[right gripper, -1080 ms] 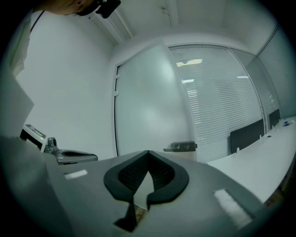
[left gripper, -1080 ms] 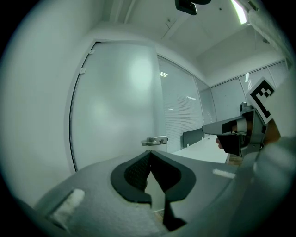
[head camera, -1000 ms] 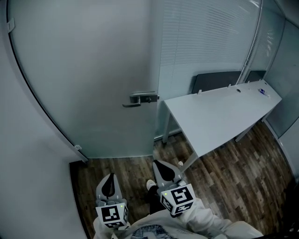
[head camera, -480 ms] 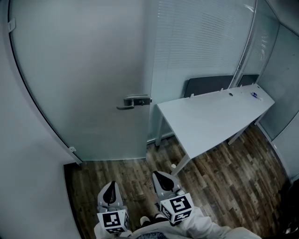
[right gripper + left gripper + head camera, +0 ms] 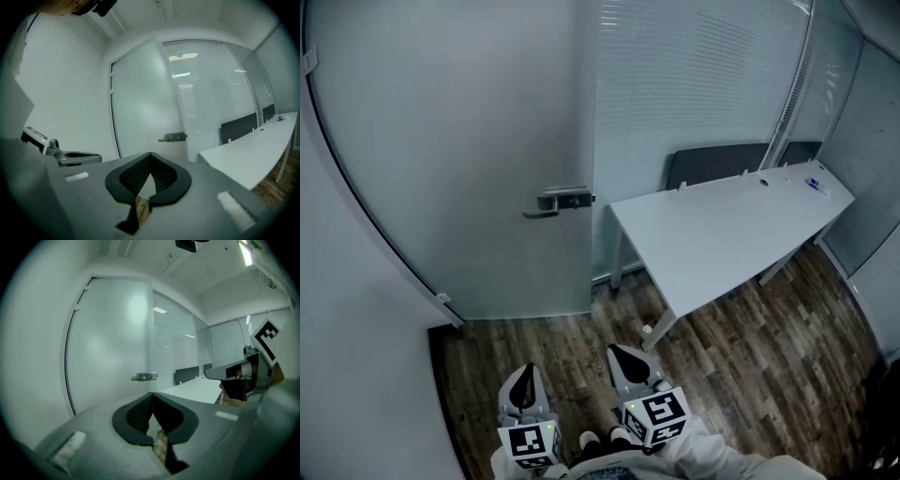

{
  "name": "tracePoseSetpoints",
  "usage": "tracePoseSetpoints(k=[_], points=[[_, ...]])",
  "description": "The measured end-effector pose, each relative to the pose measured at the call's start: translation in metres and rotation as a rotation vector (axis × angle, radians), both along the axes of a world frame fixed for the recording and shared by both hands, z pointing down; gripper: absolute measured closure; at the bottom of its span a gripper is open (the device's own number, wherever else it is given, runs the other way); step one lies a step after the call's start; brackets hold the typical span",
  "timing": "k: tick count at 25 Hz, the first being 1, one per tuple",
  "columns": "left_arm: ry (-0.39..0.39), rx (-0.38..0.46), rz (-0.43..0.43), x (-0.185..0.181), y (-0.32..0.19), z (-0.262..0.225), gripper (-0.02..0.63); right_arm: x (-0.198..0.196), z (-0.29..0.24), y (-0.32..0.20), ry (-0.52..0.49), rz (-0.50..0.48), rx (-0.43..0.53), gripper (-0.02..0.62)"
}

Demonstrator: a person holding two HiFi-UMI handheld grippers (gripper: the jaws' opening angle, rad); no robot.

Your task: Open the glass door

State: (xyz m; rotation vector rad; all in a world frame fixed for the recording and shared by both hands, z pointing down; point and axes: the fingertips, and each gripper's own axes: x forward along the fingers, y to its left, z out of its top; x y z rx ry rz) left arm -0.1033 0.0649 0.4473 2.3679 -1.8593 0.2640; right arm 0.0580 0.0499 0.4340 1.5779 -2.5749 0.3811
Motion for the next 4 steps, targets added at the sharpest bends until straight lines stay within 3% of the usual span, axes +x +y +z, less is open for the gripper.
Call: tracePoseSetpoints(k=[4], points=[[-0.022, -0.008, 0.012, 0.022, 0.004, 0.0, 0.603, 0.019, -0.006, 0.0, -0.012, 0.0, 0.005, 0.591]])
